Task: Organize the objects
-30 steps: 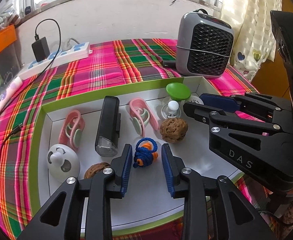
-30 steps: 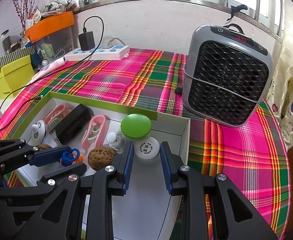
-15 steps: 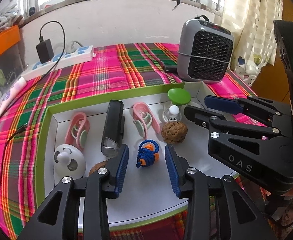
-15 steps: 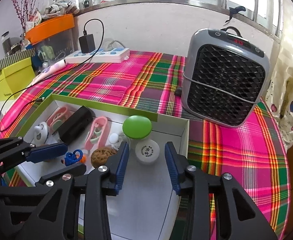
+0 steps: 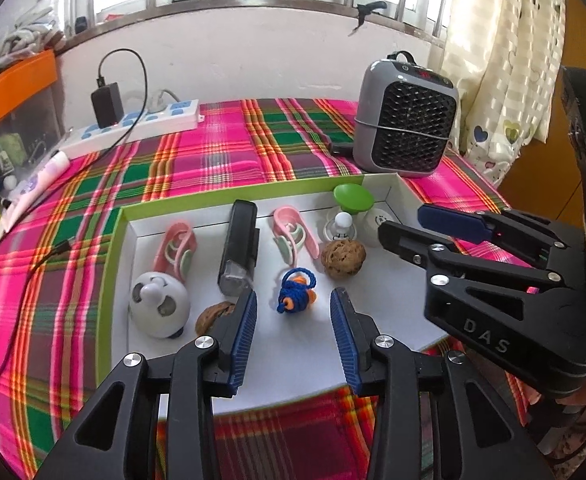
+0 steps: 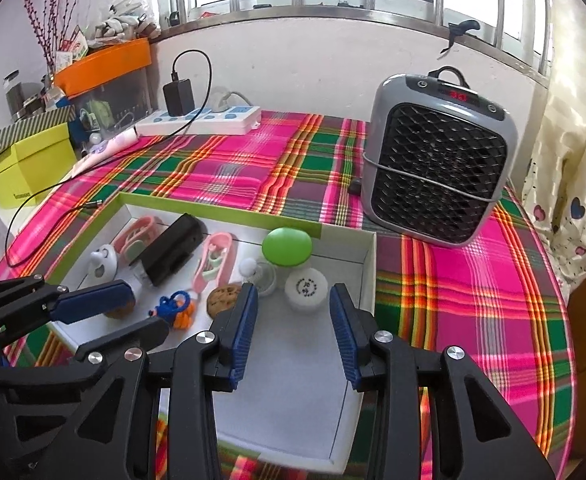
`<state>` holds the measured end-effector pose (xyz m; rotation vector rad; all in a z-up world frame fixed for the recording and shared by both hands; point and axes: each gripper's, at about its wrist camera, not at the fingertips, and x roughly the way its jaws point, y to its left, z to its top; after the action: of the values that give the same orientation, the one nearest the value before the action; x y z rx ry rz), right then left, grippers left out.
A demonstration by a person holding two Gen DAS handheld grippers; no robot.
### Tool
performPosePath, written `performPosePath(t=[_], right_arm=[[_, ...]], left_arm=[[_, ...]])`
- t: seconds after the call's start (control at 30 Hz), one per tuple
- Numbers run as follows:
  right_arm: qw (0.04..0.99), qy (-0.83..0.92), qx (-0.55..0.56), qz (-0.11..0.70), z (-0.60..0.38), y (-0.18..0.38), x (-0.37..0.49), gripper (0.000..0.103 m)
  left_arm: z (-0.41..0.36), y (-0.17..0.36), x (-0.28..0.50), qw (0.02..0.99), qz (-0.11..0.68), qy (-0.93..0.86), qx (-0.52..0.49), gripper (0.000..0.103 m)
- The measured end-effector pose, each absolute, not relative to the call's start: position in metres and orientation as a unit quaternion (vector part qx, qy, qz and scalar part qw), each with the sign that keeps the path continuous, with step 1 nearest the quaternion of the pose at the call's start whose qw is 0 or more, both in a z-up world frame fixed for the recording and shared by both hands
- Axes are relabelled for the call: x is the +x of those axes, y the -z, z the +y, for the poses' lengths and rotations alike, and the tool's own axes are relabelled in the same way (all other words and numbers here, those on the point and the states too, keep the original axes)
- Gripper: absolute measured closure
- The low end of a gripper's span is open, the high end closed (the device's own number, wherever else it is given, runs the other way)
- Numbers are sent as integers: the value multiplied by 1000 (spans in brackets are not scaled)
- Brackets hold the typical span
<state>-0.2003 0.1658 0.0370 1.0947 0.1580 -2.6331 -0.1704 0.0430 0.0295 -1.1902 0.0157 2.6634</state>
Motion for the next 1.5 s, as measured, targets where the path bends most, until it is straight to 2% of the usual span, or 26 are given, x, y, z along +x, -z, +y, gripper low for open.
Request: performPosePath(t=[0.6,1.5], right_arm=[[131,916,378,22,166,-45,-138,64],[113,899,423,22,165,-11,-56,63]], left_arm=[[27,-44,-113,64,2,-924,-376,66],[12,-7,-41,22,7,-909,-417,66]])
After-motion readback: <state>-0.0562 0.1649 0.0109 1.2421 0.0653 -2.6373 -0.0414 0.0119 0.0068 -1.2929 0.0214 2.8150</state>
